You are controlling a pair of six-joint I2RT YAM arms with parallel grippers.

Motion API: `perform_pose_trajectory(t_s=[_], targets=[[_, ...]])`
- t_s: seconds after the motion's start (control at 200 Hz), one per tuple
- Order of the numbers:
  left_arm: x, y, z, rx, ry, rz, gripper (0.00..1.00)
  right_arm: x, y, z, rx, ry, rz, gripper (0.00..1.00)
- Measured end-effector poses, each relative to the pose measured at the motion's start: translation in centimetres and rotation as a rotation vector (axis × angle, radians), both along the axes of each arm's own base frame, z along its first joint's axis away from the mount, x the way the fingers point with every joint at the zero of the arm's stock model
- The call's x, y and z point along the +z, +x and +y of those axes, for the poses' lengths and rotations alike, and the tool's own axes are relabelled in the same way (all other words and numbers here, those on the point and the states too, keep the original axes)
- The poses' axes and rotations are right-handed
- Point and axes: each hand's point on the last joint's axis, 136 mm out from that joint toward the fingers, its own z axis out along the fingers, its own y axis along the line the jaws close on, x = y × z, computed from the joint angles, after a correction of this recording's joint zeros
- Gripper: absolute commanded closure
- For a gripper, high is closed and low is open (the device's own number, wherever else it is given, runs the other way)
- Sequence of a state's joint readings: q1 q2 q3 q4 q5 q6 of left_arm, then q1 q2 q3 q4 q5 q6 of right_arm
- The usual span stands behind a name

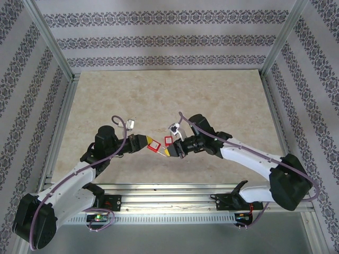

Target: Unlock with the key

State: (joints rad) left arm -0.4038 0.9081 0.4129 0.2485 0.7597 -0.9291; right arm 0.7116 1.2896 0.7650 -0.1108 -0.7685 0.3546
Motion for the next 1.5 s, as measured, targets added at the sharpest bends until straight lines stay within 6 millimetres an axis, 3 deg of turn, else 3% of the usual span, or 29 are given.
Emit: perform_pose_trajectory(t_s=[0.335,0.669,0.869,1.014,1.179,1.339,1.504], targets=[[-0.8,0.3,-0.6,-0.021,-0.002,0.087,1.0,-0.5,-0.7,-0.6,-0.053,-0.095,-0.191,1.0],[-0.7,0.7,-1.5,-0.058,-0.014,0.15,1.0,1.6,0.0,-2.2,-0.125,-0.183,-0.57,1.0],[-2.4,1.3,-1.6,-0.035,0.018,0.223,1.0,1.2,-0.7,-2.0,-0.068,-0.241,-0.682,1.0],[-5.3,2.0,-0.4,0.044,0.083,0.308,1.0,2.9,-0.9,-1.0,-0.045,-0.196,-0.741,1.0],[-5.9,2.0,-0.1,0.068,0.096,0.315,1.0,3.2,-0.7,-0.7,-0.052,-0.182,-0.748,1.0],[-5.4,1.9,0.3,0.085,0.09,0.281,1.0,2.5,-0.4,-0.8,-0.068,-0.176,-0.673,0.57],[-5.2,1.8,1.1,0.123,0.11,0.21,1.0,2.4,0.5,-1.2,-0.12,-0.158,-0.583,0.37]])
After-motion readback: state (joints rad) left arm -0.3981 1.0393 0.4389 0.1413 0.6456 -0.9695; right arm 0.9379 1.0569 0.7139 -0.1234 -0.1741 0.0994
